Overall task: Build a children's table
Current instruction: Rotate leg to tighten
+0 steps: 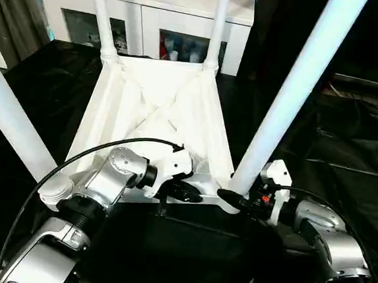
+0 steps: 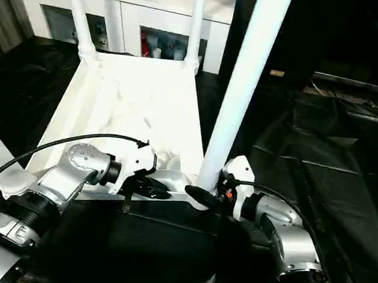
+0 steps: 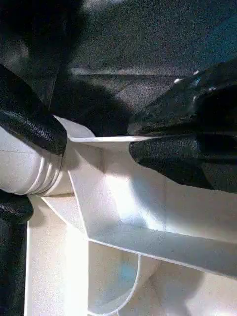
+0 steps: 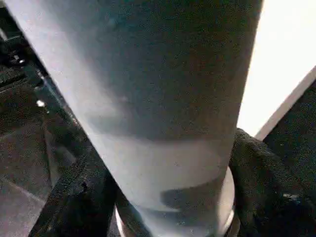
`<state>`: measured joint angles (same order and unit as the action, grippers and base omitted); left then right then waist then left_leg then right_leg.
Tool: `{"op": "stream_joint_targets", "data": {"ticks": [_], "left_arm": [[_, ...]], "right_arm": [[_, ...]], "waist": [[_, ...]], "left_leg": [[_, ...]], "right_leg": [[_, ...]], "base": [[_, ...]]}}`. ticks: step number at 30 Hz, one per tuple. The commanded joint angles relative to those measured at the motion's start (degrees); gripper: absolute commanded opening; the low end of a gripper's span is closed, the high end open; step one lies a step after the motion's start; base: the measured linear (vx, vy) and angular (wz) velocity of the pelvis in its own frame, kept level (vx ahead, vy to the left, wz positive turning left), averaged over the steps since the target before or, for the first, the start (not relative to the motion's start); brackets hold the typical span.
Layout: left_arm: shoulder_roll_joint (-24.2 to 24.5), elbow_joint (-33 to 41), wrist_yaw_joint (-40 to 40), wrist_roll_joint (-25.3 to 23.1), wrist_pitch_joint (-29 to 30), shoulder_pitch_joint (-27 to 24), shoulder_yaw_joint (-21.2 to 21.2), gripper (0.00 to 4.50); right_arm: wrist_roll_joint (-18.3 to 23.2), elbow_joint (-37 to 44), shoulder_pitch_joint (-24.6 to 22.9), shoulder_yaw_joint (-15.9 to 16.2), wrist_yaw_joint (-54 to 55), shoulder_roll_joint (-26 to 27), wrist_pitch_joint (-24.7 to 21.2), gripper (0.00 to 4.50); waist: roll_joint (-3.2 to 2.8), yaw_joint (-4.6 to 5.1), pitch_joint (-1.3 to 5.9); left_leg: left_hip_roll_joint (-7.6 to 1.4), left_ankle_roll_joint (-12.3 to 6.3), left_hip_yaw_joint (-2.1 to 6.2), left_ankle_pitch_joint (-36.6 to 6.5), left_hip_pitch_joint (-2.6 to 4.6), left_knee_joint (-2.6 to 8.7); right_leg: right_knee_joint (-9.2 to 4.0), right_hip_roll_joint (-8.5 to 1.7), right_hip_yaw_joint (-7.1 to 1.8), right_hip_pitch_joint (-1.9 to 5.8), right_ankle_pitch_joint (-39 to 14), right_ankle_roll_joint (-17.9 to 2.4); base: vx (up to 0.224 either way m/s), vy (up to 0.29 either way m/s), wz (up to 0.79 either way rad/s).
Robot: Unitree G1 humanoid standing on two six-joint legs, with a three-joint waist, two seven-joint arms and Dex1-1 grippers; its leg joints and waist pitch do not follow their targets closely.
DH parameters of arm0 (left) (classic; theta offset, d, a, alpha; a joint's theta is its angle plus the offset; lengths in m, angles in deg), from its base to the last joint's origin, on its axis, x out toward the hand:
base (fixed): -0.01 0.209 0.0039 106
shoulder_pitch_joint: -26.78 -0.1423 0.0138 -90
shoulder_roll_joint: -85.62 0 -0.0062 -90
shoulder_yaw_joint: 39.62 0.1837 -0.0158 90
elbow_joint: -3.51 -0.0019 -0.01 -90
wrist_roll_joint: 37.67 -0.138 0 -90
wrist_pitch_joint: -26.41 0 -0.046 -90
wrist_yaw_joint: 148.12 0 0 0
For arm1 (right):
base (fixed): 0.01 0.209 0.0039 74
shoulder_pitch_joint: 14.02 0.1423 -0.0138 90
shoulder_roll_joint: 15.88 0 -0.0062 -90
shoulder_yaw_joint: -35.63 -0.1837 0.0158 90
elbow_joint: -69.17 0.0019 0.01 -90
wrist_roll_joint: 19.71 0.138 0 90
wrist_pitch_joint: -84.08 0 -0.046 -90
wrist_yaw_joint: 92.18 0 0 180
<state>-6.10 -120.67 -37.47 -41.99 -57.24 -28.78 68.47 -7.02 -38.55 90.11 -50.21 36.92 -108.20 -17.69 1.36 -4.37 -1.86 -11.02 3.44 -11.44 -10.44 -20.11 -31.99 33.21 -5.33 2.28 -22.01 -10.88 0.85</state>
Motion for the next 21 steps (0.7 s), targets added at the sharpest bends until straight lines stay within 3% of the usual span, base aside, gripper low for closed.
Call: {"op": "stream_joint_targets", "data": {"ticks": [1, 5, 7, 11, 17, 19, 21], "left_arm": [[-4.01, -2.98, 5.84, 0.24, 1.47, -0.36, -0.04, 0.00], [-11.15, -8.26, 20.38, -2.20, 4.40, 2.83, -1.44, 0.00], [-12.47, -9.09, 22.93, -2.60, 4.71, 3.38, -1.60, 0.00], [-15.19, -10.42, 26.36, -3.98, 4.69, 4.19, -0.42, 0.00], [-14.58, -9.68, 23.39, -4.73, 2.62, 3.47, 0.78, 0.00], [-13.28, -9.22, 20.90, -4.45, 1.00, 3.07, 1.31, 0.00], [-12.37, -8.78, 18.85, -4.06, -0.42, 2.74, 1.55, 0.00]], "right_arm": [[-2.16, -2.58, 0.67, 0.25, 5.99, 2.29, -0.88, 2.71], [-4.78, -6.67, 2.07, -3.83, 25.76, 10.17, -3.83, 2.70], [-5.66, -7.17, 2.40, -4.15, 29.13, 11.52, -3.97, 2.70], [-6.91, -7.98, 3.78, -3.88, 34.50, 14.94, -3.75, 2.70], [-7.24, -7.18, 4.03, -1.47, 30.26, 15.41, -0.30, 2.70], [-5.94, -5.76, 3.44, -0.41, 26.25, 14.32, 0.46, 3.26], [-5.31, -5.27, 3.30, -0.03, 23.99, 13.24, 0.06, 3.42]], "waist": [[0.67, 0.06, 2.32], [0.90, 0.71, 2.22], [0.78, 0.79, 2.18], [0.80, 0.86, 2.20], [0.64, 0.87, 2.33], [0.64, 0.84, 2.34], [0.74, 0.67, 2.43]], "left_leg": [[-2.35, -2.26, 0.86, -13.09, 0.31, 3.61], [-2.08, 0.22, 1.16, -15.94, 0.42, 3.91], [-2.02, 0.31, 1.29, -17.30, 0.65, 3.92], [-1.88, -0.46, 1.24, -17.67, 0.44, 3.92], [-1.91, -1.31, 1.28, -17.10, 0.09, 3.98], [-1.90, -1.66, 1.24, -16.74, 0.05, 3.97], [-1.97, -2.32, 1.22, -15.59, -0.04, 3.90]], "right_leg": [[-3.58, -2.96, -1.79, 1.63, -13.01, -12.91], [-4.33, -2.97, -1.76, 1.34, -20.42, -10.14], [-4.68, -3.06, -1.75, 1.04, -22.45, -9.31], [-5.05, -2.93, -1.82, 0.94, -22.94, -7.88], [-4.96, -2.93, -1.80, 1.12, -21.44, -7.35], [-4.89, -2.91, -1.79, 1.16, -20.69, -7.68], [-4.69, -2.95, -1.79, 1.34, -19.09, -8.06]], "base": [[0.000, 0.000, 0.00], [0.000, 0.000, 0.00], [0.000, 0.000, 0.00], [0.000, 0.000, 0.00], [0.000, 0.000, 0.00], [0.000, 0.000, 0.00], [0.000, 0.000, 0.00]]}}
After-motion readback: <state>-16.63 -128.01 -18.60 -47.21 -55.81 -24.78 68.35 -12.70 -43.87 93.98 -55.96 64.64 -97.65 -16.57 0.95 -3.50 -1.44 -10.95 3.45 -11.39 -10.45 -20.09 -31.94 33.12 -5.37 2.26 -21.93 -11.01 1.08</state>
